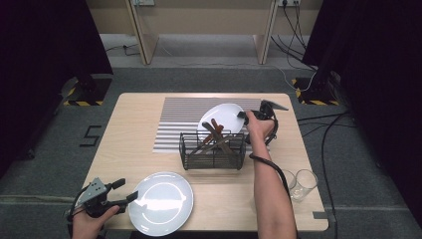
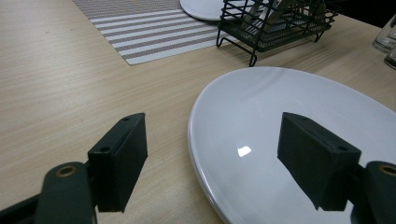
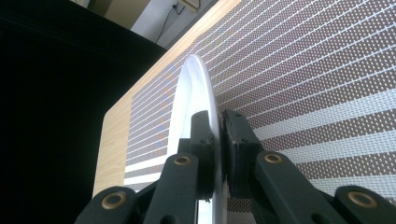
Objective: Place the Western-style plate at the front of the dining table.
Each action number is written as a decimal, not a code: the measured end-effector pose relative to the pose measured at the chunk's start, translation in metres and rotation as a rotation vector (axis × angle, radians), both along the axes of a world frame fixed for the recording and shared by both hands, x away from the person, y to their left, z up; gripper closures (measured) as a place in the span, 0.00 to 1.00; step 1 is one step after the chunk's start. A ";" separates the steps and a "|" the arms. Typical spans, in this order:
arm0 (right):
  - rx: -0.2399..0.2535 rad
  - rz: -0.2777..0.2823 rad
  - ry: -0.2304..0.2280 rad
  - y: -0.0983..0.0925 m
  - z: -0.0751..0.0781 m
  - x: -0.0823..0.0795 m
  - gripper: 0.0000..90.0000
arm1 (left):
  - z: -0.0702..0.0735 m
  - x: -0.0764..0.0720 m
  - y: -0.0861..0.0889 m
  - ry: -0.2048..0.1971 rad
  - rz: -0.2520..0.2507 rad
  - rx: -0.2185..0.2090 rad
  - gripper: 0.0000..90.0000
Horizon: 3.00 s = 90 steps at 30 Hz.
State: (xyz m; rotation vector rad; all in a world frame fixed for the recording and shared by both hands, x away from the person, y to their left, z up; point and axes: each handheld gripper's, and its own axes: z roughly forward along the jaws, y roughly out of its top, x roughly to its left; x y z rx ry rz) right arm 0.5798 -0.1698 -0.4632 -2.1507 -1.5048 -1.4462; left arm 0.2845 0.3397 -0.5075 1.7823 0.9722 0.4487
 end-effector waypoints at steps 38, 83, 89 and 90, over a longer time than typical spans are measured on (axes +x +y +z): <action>-0.046 0.017 0.059 -0.004 -0.020 0.004 0.77 | 0.000 0.000 0.000 0.002 0.001 0.001 0.26; -0.240 0.008 0.087 -0.011 -0.021 -0.002 0.58 | 0.001 0.000 0.000 -0.003 0.003 0.000 0.26; -0.232 0.000 0.076 -0.018 -0.016 -0.009 0.57 | 0.001 0.000 -0.001 -0.004 0.008 -0.001 0.26; -0.227 0.001 0.072 -0.020 -0.014 -0.010 0.57 | 0.001 0.000 -0.001 -0.005 0.008 -0.001 0.26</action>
